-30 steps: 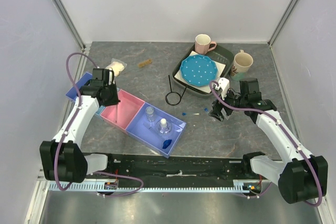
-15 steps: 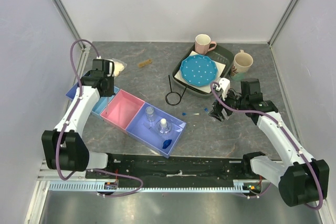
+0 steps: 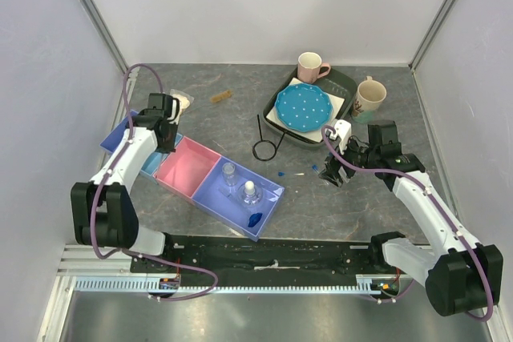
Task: Organize the chemistry lab equipment
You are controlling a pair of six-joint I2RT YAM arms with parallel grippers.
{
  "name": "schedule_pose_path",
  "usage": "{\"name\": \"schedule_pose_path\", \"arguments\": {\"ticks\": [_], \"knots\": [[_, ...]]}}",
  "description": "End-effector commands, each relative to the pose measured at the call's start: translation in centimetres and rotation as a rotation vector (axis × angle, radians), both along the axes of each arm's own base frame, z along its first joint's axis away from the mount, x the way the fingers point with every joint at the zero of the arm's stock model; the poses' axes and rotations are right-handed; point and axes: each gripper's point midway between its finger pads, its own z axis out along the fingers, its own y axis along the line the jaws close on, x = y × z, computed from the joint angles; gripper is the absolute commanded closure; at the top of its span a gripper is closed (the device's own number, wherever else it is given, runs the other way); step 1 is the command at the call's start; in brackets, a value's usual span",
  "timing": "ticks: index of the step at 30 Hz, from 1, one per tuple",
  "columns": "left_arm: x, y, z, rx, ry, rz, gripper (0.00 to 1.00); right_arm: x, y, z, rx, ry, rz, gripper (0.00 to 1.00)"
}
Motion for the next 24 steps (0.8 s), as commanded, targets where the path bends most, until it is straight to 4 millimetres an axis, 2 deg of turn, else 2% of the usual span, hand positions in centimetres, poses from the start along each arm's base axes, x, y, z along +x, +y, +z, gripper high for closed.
{"name": "schedule_pose_path", "arguments": {"ticks": [1,10,14,18,24], "knots": [[0.1,1.2,-0.9,0.068,0.031,-0.010,0.94,-0.4,0.4,0.5,0.021,-0.023,0.035,0.10],[0.8,2.2,-2.3,0.099,0.067,0.031,0.93,-0.6,0.4,0.6,0.022,-0.027,0.040,0.10],[1.0,3.6,-2.2,0.145,0.052,0.105,0.85,-0.6,0.4,0.7,0.021,-0.028,0.039,0.10],[1.3,3.8,-0.8,0.139,0.000,0.147,0.73,-0.6,0.4,0.7,0.021,-0.031,0.040,0.10],[1.3,3.1,3.8,0.073,-0.158,0.167,0.57,-0.5,0.2,0.6,0.014,-0.032,0.034,0.10]]}}
